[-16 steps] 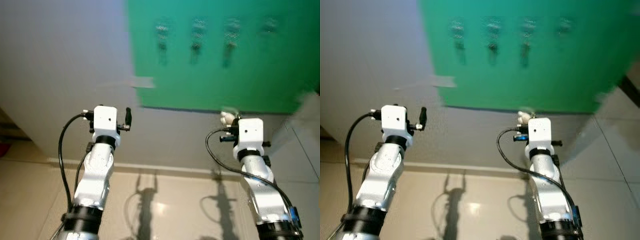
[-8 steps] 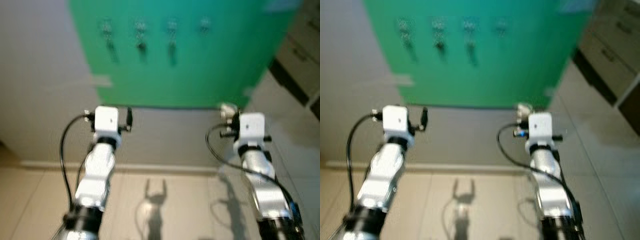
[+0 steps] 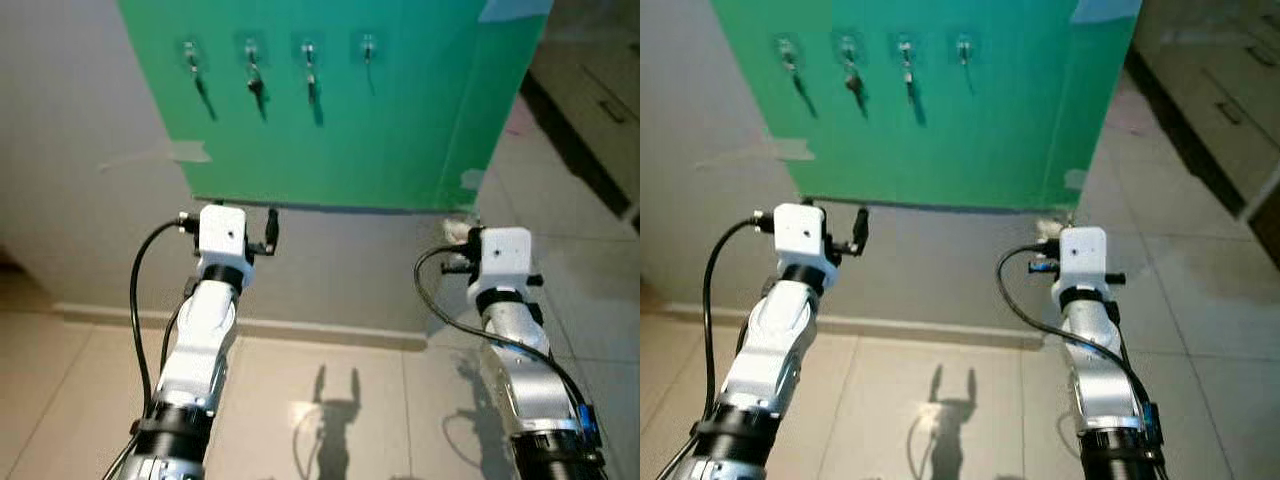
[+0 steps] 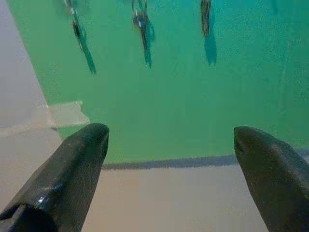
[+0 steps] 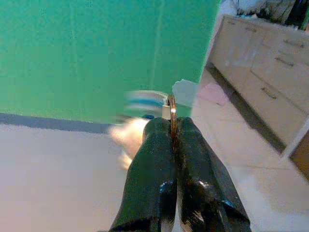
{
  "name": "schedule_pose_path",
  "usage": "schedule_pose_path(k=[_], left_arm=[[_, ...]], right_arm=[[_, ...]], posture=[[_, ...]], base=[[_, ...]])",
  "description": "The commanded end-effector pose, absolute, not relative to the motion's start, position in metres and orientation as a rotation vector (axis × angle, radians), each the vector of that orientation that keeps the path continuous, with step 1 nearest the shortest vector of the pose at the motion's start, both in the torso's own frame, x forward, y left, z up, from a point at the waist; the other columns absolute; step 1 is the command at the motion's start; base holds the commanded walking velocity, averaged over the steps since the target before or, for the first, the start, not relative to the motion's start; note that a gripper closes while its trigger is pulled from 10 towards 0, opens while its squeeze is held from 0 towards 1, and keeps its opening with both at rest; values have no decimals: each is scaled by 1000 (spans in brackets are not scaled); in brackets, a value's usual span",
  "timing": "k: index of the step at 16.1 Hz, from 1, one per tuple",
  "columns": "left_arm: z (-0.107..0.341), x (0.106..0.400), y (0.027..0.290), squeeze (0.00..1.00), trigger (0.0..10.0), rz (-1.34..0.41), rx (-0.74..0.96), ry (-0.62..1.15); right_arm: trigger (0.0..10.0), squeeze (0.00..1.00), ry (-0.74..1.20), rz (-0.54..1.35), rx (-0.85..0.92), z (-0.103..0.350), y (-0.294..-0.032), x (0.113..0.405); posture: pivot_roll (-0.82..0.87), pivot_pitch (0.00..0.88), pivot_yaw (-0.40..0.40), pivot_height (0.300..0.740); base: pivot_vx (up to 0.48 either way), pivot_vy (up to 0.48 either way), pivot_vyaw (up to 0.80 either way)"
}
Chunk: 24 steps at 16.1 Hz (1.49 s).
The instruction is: Hang keys on a hook
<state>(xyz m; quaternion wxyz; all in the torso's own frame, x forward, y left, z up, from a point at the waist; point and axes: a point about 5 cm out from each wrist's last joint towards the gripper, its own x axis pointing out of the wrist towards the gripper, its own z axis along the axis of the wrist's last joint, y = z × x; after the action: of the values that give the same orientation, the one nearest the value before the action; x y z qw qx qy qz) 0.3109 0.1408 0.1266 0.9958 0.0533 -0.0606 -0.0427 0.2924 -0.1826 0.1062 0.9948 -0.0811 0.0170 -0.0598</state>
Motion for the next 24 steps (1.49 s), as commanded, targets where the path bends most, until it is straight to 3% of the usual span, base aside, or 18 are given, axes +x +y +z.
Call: schedule_pose_path(k=[1,5,15,20,24], left_arm=[[130,312,140,0,10000,-100,109,-135],[130,310,143,0,10000,-102,118,-137],[131,308,148,0,10000,-115,142,-146],[130,306,147,0,10000,-141,158,-148],[123,294,130,0,10000,-318,186,-124]], right_arm=[[10000,0,26,-113,-130,109,-181,295],[10000,0,30,-96,-139,110,-177,300],[10000,0,-7,2,-194,116,-163,315],[10000,0,-35,-12,-139,120,-159,316],[10000,0,-80,222,-165,143,-159,311]], posture=[[-150,7,64,740],[-136,10,51,740],[-107,0,28,740],[-93,0,28,740],[-78,3,42,740]], base=[[0,0,0],[310,0,-575],[392,0,0],[398,0,480],[0,0,0]])
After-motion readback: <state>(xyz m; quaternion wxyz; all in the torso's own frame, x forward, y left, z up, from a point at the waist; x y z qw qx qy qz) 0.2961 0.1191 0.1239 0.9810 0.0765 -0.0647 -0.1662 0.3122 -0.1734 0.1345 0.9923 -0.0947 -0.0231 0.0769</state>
